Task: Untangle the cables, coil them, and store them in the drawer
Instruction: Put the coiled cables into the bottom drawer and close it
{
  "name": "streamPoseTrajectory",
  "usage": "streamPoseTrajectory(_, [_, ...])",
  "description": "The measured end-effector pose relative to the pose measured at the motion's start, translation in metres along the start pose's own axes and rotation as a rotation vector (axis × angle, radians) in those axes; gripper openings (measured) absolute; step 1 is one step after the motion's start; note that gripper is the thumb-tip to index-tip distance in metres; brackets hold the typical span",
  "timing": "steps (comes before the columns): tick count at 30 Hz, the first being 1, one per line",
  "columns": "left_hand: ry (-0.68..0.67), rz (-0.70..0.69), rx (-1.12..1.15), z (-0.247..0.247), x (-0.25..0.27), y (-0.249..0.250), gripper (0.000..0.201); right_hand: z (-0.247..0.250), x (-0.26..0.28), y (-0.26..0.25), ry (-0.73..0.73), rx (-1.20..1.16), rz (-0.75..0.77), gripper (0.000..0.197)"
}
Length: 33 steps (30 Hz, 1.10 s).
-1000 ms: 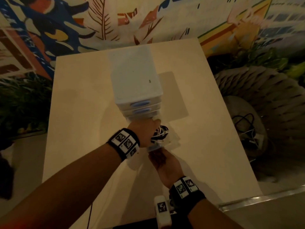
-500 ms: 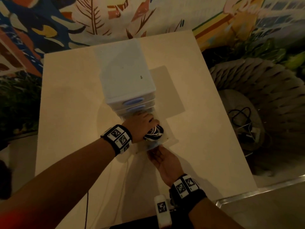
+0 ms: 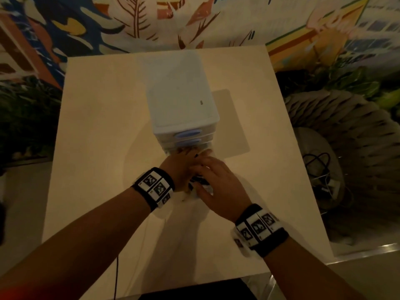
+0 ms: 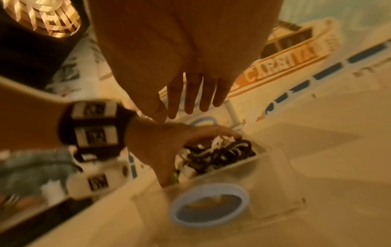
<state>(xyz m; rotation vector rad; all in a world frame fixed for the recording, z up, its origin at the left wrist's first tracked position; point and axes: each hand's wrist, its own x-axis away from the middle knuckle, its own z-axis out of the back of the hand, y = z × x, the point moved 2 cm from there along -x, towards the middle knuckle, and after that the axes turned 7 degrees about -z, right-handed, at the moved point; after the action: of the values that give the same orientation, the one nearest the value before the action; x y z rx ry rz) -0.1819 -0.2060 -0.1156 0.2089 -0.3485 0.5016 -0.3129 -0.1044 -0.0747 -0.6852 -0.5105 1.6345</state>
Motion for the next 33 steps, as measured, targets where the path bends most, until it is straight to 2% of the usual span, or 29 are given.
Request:
streamPoseTrajectory(3, [-0.035,0.067,0.004,0.002,0.012,0.0,0.106,-0.016,-0.008,0.01,-0.101,0.022,-0.017,0.046])
streamPoseTrajectory(7, [0.092,0.125,0.175,0.001,0.02,0.001,0.101,-0.022,-0.007,0.014,-0.117,-0.066,-0.104,0.067])
streamPoseTrajectory(10, [0.135,0.129,0.196,0.01,0.03,-0.001,0.099,-0.031,-0.012,0.023,-0.196,0.008,-0.151,0.087])
streamPoseTrajectory(14, [0.219,0.143,0.246,0.022,0.056,-0.007,0.091,-0.041,-0.022,0.03,-0.338,0.275,-0.03,0.083])
streamPoseTrajectory(17, [0.267,0.185,0.357,0.009,0.08,-0.015,0.079,-0.048,-0.022,0.033,-0.369,0.403,0.03,0.073])
streamPoseTrajectory(21, [0.463,0.409,0.692,-0.017,0.102,-0.018,0.056,-0.059,-0.026,0.036,-0.447,0.507,0.039,0.065])
streamPoseTrajectory(22, [0.455,0.481,0.759,-0.021,0.103,-0.017,0.053,-0.06,-0.027,0.036,-0.463,0.509,0.02,0.064])
streamPoseTrajectory(24, [0.335,0.557,0.826,-0.03,0.102,-0.012,0.051,-0.061,-0.029,0.034,-0.473,0.493,-0.016,0.065])
streamPoseTrajectory(27, [0.181,0.499,0.823,-0.033,0.096,0.0,0.05,-0.063,-0.028,0.032,-0.457,0.493,-0.043,0.067])
streamPoseTrajectory(30, [0.128,0.408,0.705,-0.029,0.088,0.009,0.047,-0.065,-0.03,0.031,-0.44,0.504,-0.075,0.066])
streamPoseTrajectory(33, [0.117,0.46,0.572,-0.022,0.091,0.004,0.043,-0.066,-0.029,0.031,-0.443,0.514,-0.071,0.066])
